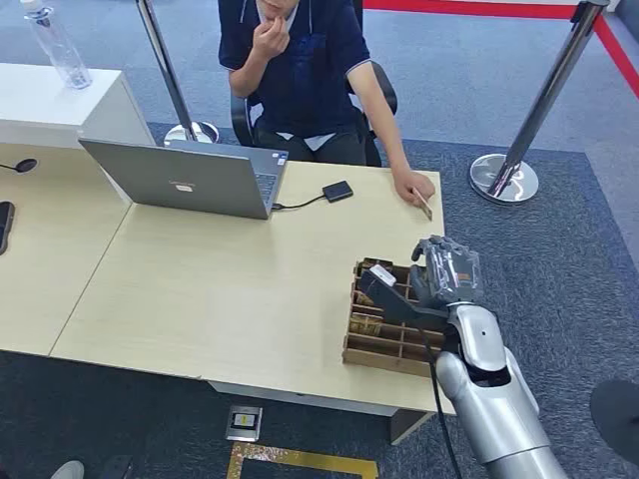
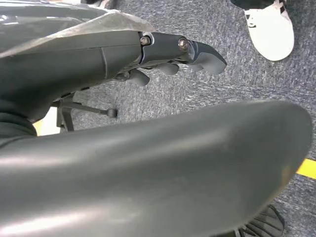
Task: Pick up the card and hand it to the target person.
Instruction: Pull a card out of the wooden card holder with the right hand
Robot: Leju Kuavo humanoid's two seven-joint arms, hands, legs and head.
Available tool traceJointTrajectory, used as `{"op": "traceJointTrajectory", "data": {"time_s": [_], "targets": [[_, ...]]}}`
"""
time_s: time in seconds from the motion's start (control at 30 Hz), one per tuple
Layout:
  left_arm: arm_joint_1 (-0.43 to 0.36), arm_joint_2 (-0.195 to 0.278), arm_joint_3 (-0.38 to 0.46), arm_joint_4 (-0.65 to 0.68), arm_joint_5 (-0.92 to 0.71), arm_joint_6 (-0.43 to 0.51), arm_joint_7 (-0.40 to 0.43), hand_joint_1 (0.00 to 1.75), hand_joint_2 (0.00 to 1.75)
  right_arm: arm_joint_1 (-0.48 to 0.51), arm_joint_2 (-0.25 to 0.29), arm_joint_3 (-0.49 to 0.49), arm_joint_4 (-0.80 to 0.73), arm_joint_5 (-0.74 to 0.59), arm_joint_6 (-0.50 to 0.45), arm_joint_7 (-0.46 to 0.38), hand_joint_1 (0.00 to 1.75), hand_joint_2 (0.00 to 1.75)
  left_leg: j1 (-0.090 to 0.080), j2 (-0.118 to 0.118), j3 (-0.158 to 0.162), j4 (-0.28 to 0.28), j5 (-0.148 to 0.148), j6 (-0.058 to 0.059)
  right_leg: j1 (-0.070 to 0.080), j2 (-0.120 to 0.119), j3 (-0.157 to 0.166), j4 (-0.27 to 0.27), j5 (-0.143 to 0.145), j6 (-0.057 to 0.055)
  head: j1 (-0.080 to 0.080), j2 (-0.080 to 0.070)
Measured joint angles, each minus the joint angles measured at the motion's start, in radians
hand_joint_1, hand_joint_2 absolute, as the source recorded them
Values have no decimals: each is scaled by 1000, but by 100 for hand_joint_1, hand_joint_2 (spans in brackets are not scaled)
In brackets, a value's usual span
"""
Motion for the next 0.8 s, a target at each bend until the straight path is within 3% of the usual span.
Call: {"op": "traceJointTrajectory", "data": {"time_s": [0.27, 0.8], "targets": [[0, 0, 0, 0, 0, 0, -2, 0, 0, 4, 0, -23, -3, 9, 2, 0, 107, 175, 0, 0, 0, 0, 0, 0, 0, 0, 0, 0, 0, 0, 0, 0], [1, 0, 0, 0, -1, 0, -11, 0, 0, 29, 0, -67, -12, 19, 8, -6, 92, 175, 0, 0, 0, 0, 0, 0, 0, 0, 0, 0, 0, 0, 0, 0]]}}
